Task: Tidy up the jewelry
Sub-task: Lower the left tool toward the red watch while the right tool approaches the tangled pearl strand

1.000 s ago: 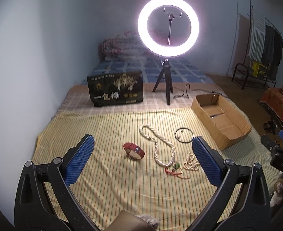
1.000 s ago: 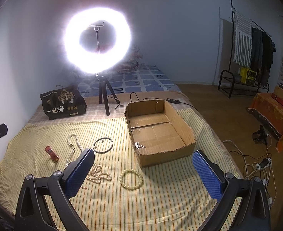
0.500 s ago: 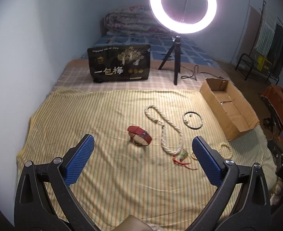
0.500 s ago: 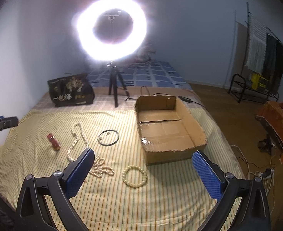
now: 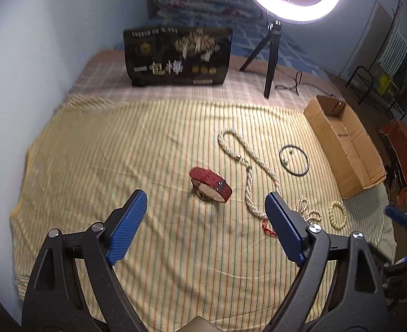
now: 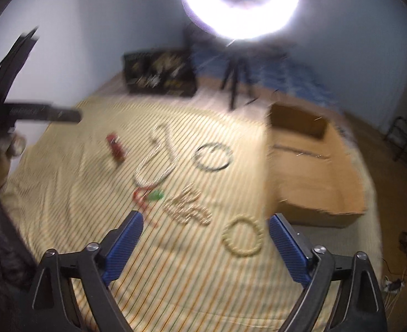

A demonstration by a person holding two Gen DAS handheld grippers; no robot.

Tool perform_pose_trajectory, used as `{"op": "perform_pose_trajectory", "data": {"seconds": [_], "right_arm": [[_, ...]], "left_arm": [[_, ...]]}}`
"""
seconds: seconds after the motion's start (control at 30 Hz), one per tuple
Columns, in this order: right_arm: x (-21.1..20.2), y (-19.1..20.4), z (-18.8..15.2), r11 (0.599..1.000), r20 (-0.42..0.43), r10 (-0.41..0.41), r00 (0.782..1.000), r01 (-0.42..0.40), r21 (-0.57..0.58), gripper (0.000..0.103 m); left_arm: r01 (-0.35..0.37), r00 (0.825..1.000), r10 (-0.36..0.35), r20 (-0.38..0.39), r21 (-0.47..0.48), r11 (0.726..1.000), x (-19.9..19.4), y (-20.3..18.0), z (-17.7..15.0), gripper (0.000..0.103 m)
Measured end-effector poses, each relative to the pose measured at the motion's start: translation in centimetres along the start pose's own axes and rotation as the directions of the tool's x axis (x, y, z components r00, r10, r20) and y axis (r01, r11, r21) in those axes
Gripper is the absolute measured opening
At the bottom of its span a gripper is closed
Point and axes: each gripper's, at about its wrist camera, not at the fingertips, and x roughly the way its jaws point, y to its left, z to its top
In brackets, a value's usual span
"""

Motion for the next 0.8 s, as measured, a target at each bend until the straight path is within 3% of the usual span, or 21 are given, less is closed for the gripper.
{"op": "perform_pose_trajectory", "data": {"seconds": [0.13, 0.27, 0.4, 0.8], "right_arm": [[2.8, 1.5, -0.6, 0.994, -0.096, 0.028, 0.995, -0.038, -0.104, 0.078], [4.9, 1.7, -1.0, 0.987, -0.180, 0.060, 0.982, -0.085, -0.134, 0.065], [6.6, 1.5, -0.6, 0.986, -0.216, 0.077, 0.973, -0.106, -0.127, 0.062], [10.1, 1.0, 0.6, 0.983, -0.266, 0.109, 0.958, -0.143, -0.113, 0.060]], "left_arm": [[0.031, 0.998, -0.032, -0.056, -0.023, 0.999, 1.5, -0.2, -0.1, 0.082], [0.051, 0.993, -0.057, -0.104, -0.059, 0.997, 3.0, -0.2, 0.1, 0.077], [0.070, 0.986, -0.082, -0.143, -0.089, 0.994, 4.5, -0.3, 0.5, 0.072], [0.087, 0.972, -0.124, -0.201, -0.184, 0.979, 7.6, 0.6, 1.6, 0.071]]}}
